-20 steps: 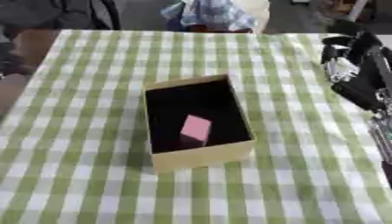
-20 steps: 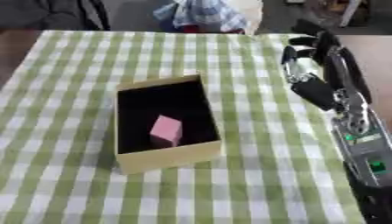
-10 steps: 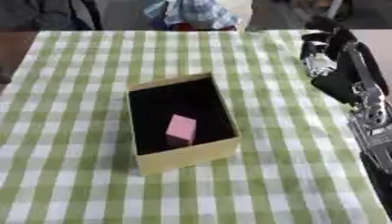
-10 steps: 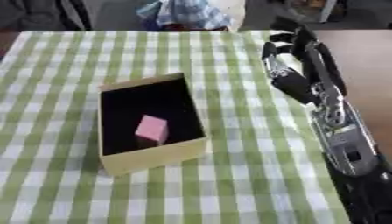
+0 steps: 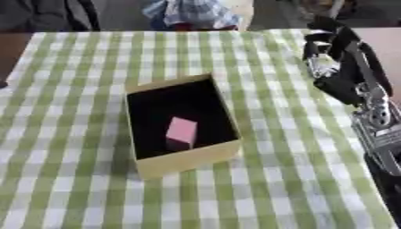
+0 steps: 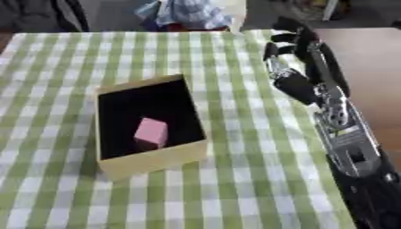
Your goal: Pick up objects on the table and place them in the box.
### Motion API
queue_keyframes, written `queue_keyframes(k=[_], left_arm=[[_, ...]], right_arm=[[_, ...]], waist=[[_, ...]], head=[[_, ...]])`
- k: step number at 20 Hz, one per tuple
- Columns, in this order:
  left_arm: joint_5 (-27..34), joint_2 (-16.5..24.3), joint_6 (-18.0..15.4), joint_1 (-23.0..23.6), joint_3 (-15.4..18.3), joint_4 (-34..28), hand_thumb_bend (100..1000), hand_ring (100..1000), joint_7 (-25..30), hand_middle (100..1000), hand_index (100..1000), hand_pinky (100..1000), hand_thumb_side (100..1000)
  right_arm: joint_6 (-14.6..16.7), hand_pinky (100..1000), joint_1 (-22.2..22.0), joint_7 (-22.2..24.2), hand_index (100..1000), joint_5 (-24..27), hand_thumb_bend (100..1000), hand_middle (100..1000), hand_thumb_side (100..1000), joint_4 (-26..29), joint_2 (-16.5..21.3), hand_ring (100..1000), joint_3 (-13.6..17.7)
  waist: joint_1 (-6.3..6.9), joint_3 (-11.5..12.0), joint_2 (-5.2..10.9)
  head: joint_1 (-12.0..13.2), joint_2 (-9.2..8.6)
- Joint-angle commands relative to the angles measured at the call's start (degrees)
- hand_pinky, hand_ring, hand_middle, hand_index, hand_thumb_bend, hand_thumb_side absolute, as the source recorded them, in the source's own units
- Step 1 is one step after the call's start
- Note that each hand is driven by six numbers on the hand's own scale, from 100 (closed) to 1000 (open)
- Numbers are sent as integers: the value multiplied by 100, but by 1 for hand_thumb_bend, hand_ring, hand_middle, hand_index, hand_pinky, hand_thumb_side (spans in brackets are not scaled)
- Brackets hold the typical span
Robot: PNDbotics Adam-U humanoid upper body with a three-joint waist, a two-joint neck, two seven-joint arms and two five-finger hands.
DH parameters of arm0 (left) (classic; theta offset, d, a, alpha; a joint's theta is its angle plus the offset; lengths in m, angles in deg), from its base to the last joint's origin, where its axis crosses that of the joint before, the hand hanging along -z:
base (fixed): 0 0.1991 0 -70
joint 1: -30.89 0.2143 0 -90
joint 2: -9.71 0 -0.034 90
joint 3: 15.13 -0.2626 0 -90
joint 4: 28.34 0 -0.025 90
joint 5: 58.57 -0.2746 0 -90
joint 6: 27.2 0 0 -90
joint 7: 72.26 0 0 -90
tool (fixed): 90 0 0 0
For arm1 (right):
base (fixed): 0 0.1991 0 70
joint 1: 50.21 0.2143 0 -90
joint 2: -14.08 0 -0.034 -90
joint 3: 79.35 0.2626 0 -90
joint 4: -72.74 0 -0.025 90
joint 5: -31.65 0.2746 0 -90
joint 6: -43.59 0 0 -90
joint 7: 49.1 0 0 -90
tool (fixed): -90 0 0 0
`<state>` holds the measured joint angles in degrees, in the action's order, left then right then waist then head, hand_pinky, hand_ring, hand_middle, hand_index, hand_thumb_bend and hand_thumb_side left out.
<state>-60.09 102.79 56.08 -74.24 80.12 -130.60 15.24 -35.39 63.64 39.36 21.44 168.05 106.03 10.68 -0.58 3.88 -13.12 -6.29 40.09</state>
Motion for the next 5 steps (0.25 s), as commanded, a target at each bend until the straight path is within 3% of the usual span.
queue_keyframes(k=[1, 5], left_arm=[[-6, 75, -2, -34, 65, -56, 100, 582, 4, 581, 785, 778, 871], [-7, 71, -1, -32, 69, -57, 100, 581, 1, 580, 783, 778, 871]], right_arm=[[-2, 706, 68, -22, 920, 11, 100, 814, 450, 29, 99, 791, 66], [-2, 706, 71, -24, 920, 13, 100, 813, 450, 28, 91, 791, 70]], waist=[[12, -1, 70], [14, -5, 62]], head=[[-45, -23], [-162, -38]])
